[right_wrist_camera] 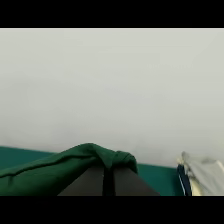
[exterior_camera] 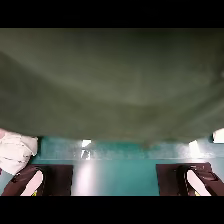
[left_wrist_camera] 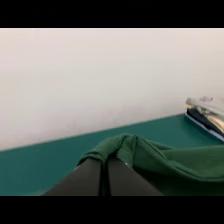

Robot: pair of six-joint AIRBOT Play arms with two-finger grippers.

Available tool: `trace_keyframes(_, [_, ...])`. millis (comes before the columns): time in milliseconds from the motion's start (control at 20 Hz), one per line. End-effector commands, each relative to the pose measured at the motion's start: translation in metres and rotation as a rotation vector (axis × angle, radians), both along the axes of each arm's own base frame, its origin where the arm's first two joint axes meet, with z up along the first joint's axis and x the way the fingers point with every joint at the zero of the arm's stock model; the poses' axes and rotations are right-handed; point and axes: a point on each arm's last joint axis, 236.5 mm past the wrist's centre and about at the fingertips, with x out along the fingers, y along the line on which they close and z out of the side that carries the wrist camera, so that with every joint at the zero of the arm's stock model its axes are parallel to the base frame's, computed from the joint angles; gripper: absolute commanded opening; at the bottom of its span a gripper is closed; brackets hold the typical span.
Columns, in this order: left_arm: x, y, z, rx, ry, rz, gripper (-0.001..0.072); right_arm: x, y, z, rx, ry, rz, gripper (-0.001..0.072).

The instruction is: Fold the shirts.

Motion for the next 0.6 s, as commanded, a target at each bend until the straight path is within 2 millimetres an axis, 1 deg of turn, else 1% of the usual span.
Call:
trace_keyframes(0, [0.060, 0.012, -0.110, -0.054, 0.346, -0.020, 0.0023, 0.058, -0.012, -0.094, 0.026, 0.400, 0.014, 0.0014])
trace_keyframes(50, [0.080, 0.016, -0.155, -0.082, 0.472, -0.025, 0.0023, 0.081, -0.017, -0.137, 0.045, 0.549, 0.023, 0.0014])
trace_keyframes(150, [0.106, 0.016, -0.242, -0.143, 0.701, -0.055, 0.0023, 0.112, -0.024, -0.224, 0.093, 0.825, 0.039, 0.0014])
trace_keyframes(200, [0.116, 0.013, -0.287, -0.152, 0.813, -0.078, 0.0023, 0.124, -0.027, -0.266, 0.117, 0.951, 0.047, 0.0014])
trace_keyframes(250, [0.124, 0.007, -0.324, -0.154, 0.903, -0.104, 0.0023, 0.132, -0.029, -0.301, 0.139, 1.049, 0.052, 0.0013])
trace_keyframes(300, [0.134, 0.000, -0.357, -0.151, 0.965, -0.125, 0.0023, 0.139, -0.030, -0.332, 0.159, 1.130, 0.056, 0.0014])
trace_keyframes(350, [0.150, -0.006, -0.386, -0.137, 0.994, -0.139, 0.0023, 0.148, -0.031, -0.361, 0.177, 1.193, 0.058, 0.0014])
trace_keyframes(400, [0.172, -0.010, -0.408, -0.136, 1.001, -0.137, 0.0023, 0.159, -0.031, -0.384, 0.190, 1.223, 0.058, 0.0014])
trace_keyframes(450, [0.194, -0.008, -0.427, -0.148, 0.999, -0.110, 0.0023, 0.172, -0.028, -0.407, 0.196, 1.238, 0.061, 0.0014])
trace_keyframes(550, [0.234, 0.000, -0.459, -0.189, 0.999, -0.049, 0.0024, 0.200, -0.026, -0.441, 0.207, 1.224, 0.053, 0.0013])
